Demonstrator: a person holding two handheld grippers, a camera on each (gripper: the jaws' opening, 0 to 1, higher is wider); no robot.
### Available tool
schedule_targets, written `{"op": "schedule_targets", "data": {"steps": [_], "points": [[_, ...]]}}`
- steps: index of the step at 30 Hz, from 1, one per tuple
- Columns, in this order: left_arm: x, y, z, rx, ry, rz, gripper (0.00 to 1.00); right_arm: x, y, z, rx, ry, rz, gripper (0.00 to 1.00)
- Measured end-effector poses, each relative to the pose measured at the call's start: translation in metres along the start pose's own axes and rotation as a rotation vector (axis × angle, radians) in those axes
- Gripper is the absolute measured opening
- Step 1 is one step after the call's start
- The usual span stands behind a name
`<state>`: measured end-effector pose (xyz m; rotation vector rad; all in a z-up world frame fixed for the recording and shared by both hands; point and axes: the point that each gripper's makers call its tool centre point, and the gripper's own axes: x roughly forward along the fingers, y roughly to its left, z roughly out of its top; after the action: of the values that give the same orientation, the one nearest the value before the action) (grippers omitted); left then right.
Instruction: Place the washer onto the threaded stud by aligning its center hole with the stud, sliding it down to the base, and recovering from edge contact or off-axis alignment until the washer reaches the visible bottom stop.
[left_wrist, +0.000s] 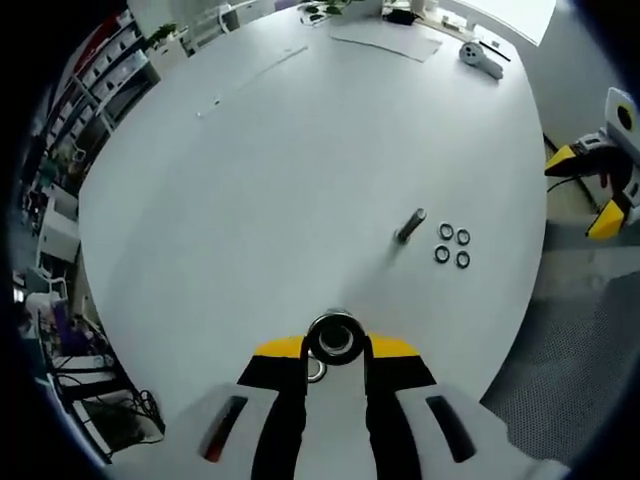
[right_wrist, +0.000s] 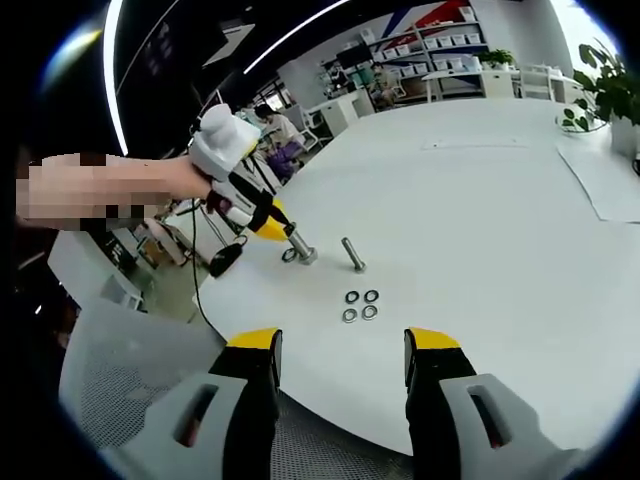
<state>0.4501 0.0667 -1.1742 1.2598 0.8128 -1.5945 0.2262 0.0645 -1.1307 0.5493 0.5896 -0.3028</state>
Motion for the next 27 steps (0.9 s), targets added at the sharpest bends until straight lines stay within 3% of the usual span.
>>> {"op": "schedule_targets", "data": {"steps": [6,27], "points": [[0.001,0.0,-0.002,0.021,0.02,-0.003,0.19,0.001,-0.003,0.001,0.007,-0.004,-0.002,0.52],[0.042,0.003,-0.009,0.097,0.104,-0.007,0.19,0.0,-0.006,0.0,0.011,0.0,-0.016,0.52]]}}
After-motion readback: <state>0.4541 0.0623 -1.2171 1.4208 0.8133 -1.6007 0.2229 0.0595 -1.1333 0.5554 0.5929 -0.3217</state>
